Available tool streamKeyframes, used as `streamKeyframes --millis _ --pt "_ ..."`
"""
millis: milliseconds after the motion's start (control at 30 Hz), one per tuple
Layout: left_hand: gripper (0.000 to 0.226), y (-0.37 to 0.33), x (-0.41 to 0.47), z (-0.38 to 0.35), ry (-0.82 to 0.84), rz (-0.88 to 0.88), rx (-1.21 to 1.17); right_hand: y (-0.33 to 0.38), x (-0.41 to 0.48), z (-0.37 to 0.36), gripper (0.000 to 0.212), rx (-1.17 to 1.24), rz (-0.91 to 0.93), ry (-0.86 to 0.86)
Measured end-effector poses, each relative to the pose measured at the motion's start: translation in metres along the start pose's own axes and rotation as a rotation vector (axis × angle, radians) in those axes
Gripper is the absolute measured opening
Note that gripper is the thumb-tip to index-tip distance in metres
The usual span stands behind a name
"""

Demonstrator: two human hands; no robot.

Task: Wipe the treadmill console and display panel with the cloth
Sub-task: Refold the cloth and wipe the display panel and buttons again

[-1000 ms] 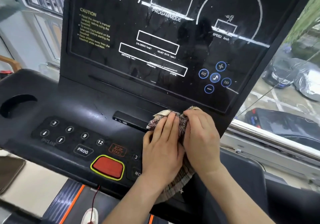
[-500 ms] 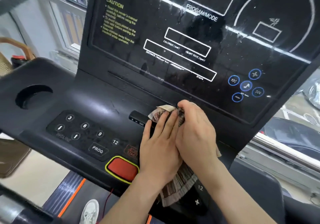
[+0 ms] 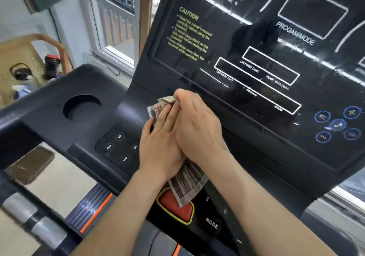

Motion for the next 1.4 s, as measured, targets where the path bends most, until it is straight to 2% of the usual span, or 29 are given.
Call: streamKeyframes --millis 133,233,367,433,600,733,867,967,1067,1133,1200,1267,1333,1400 --pt "0.072 0.034 0.017 0.011 -0.038 0.044 -0.01 0.017 0.028 -0.029 0.037 0.009 -0.024 0.102" --pt "0.079 0.061 0.037 0.028 -0.098 0.144 -0.055 0.034 0.047 -0.046 0.033 0.125 -0.041 0.115" --pt "0.087 0.065 0.043 0.029 -0.05 0.191 -0.135 0.03 0.049 -0.048 0.039 0.174 -0.119 0.18" --pt "0.085 0.046 0.033 0.023 -0.028 0.149 -0.107 0.018 0.034 -0.038 0.046 0.124 -0.147 0.206" --pt "0.077 -0.015 0.008 0.013 0.029 0.105 -0.14 -0.021 -0.009 0.013 0.055 0.014 -0.218 0.143" --pt "0.074 -0.068 -0.014 0.008 0.072 0.091 -0.159 -0.052 -0.048 0.054 0.051 -0.016 -0.285 0.088" --pt "0.077 -0.127 -0.038 -0.004 0.116 -0.034 -0.178 -0.088 -0.092 0.098 0.047 -0.061 -0.365 -0.006" --pt "0.075 -0.168 -0.054 -0.009 0.097 -0.143 -0.275 -0.109 -0.122 0.132 0.042 -0.112 -0.432 -0.063" --pt "0.071 -0.199 -0.067 -0.015 0.183 -0.23 -0.415 -0.139 -0.149 0.155 0.036 -0.079 -0.567 -0.068" --pt "0.07 -0.211 -0.076 -0.017 0.31 -0.188 -0.647 -0.16 -0.169 0.16 0.032 0.123 -0.746 -0.059" --pt "0.067 -0.217 -0.083 -0.015 0.442 -0.001 -0.977 -0.169 -0.192 0.161 0.032 0.517 -0.996 -0.148" --pt "0.054 -0.209 -0.085 -0.015 0.458 0.231 -1.222 -0.162 -0.207 0.155 0.031 0.926 -1.168 -0.186" --pt "0.048 -0.196 -0.085 -0.015 0.484 0.37 -1.288 -0.15 -0.21 0.15 0.031 1.199 -1.202 -0.142" --pt "0.044 -0.19 -0.084 -0.01 0.56 0.363 -1.263 -0.139 -0.207 0.149 0.028 1.326 -1.162 -0.08"
Point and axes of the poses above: each hand's wrist, its own x-axis towards the middle knuckle, its own z-axis out of the back of the hand, y = z × x, the point moved 8 cm from there along x, towards the middle knuckle, and after that the axes turned 8 degrees about -y, right-handed, at the moved point
